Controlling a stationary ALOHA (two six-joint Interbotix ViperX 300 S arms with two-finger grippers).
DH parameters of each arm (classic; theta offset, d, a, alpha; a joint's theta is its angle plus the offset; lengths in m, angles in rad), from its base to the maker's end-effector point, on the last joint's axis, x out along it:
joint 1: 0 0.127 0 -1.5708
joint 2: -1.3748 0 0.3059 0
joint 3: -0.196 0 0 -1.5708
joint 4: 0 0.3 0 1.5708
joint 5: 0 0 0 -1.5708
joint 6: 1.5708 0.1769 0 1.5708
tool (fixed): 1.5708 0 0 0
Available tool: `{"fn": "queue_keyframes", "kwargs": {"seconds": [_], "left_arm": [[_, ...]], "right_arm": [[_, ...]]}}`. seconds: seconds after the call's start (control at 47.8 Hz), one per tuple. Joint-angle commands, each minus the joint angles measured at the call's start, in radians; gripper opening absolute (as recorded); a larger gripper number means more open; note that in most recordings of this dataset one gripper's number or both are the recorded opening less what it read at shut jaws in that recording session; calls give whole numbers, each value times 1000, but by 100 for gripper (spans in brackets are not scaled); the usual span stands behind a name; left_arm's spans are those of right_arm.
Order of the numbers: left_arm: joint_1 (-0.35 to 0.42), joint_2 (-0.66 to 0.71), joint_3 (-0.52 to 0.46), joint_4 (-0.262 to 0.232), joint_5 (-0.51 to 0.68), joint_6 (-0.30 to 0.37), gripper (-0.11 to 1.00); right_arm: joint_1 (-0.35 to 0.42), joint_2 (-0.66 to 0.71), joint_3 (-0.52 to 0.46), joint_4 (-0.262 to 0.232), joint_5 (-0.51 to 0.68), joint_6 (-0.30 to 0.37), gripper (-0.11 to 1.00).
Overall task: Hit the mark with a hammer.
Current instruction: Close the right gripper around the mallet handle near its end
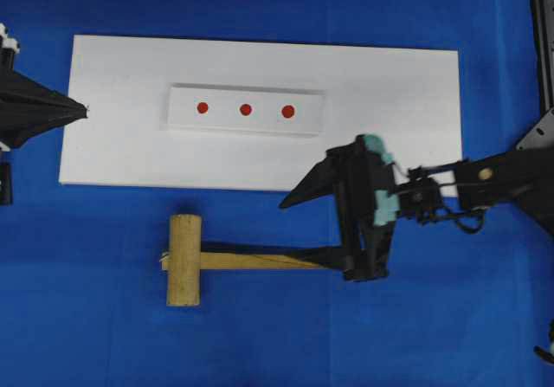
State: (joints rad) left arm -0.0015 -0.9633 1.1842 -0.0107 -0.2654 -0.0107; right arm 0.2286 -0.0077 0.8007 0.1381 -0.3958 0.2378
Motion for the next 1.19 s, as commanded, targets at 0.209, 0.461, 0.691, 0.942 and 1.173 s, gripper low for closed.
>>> {"fn": "queue_keyframes", "kwargs": {"seconds": [0.209,0.461,0.691,0.942,1.173], "left_arm": [[2,8,-12,-3,-5,0,0],[2,8,-6,-2,-5,0,0],[3,8,-5,-3,-5,0,0],[3,8,-3,-3,-5,-2,0],[2,8,-3,-3,-5,-2,0]], "right_arm": [[61,192,-94,115,-100,-2,90],[87,296,-141,153,-100,-3,90],[94,345,-160,175,-101,-3,90],[94,373,-186,175,-92,-17,68],[94,376,-189,173,-72,-18,9]]}}
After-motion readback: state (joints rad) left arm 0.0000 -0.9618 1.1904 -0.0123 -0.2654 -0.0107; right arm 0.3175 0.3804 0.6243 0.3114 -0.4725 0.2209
